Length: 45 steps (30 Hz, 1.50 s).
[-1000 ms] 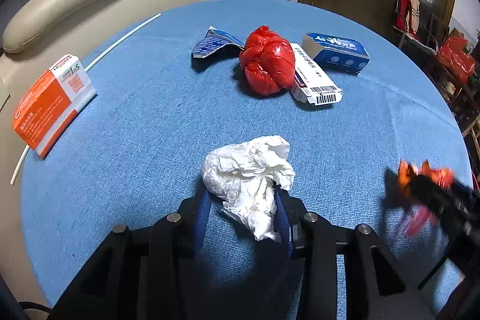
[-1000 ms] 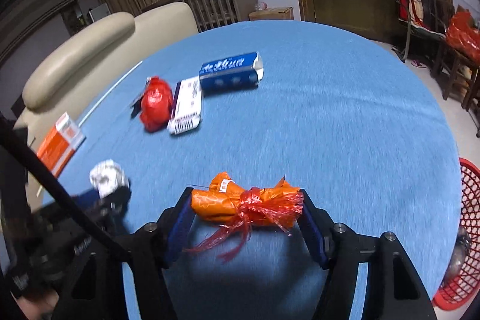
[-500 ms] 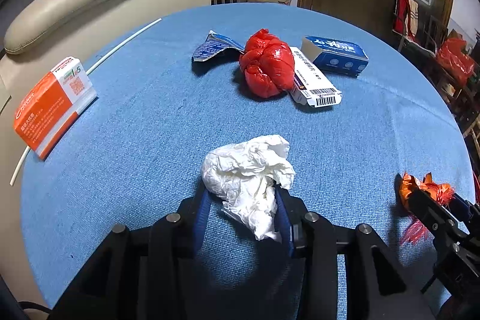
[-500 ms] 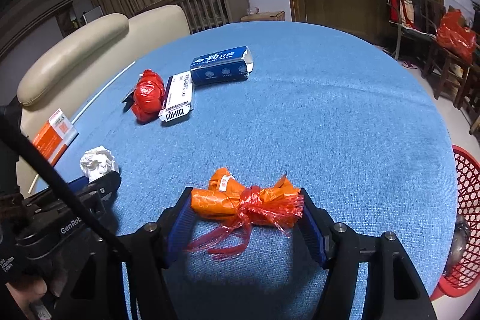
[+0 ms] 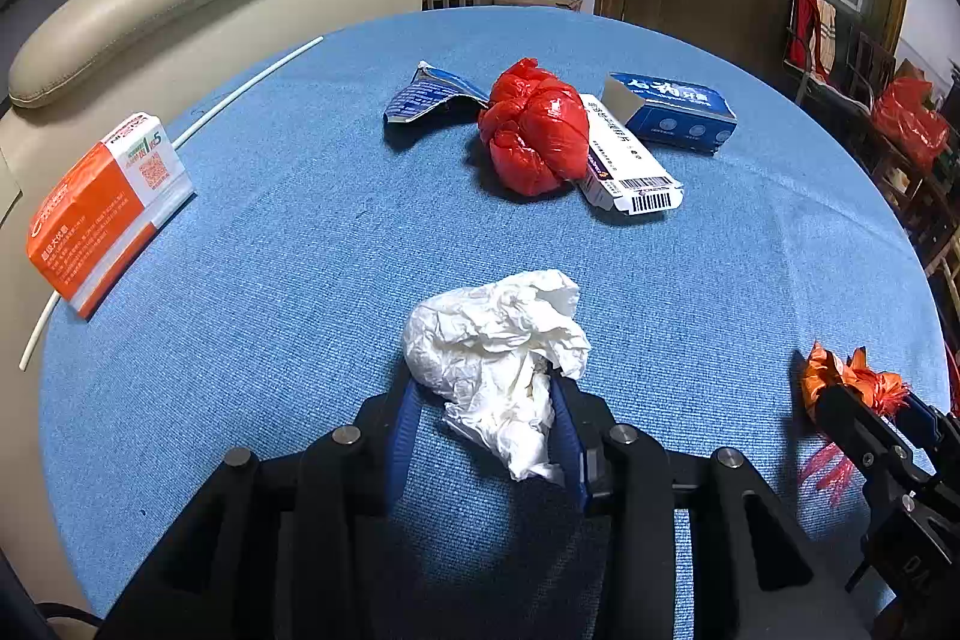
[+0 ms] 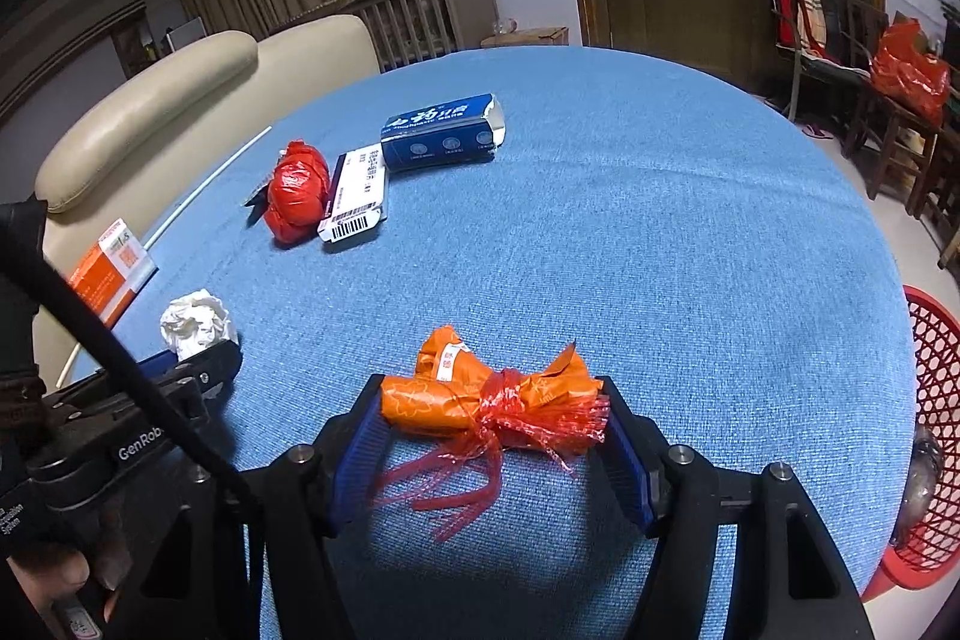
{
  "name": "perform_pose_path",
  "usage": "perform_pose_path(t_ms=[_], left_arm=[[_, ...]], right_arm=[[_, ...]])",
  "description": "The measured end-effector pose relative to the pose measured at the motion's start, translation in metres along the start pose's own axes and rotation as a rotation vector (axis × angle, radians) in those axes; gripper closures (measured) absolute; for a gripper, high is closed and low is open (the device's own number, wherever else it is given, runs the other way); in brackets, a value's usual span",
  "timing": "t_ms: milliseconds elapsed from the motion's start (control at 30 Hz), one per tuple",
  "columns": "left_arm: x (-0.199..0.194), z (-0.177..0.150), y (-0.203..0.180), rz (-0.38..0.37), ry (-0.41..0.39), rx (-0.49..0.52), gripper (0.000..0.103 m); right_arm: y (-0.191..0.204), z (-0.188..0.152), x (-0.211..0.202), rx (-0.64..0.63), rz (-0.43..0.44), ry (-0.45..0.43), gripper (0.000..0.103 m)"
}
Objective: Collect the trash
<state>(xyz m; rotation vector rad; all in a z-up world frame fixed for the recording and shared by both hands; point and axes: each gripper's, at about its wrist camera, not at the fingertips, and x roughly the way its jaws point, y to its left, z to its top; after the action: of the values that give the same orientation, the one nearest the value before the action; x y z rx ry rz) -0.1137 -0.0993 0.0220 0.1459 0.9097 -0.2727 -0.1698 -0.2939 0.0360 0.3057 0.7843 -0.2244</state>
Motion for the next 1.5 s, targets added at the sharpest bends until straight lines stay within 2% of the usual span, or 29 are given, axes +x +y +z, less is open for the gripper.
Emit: perform_pose_path(t_ms=[1500], left_arm=[[0.0000,-0.0012,0.0006,0.008,-0.002,0.005,0.060]], right_arm=[[-0.0031,-0.0010,-0.0073,0.026,0.038,-0.030,0.034]])
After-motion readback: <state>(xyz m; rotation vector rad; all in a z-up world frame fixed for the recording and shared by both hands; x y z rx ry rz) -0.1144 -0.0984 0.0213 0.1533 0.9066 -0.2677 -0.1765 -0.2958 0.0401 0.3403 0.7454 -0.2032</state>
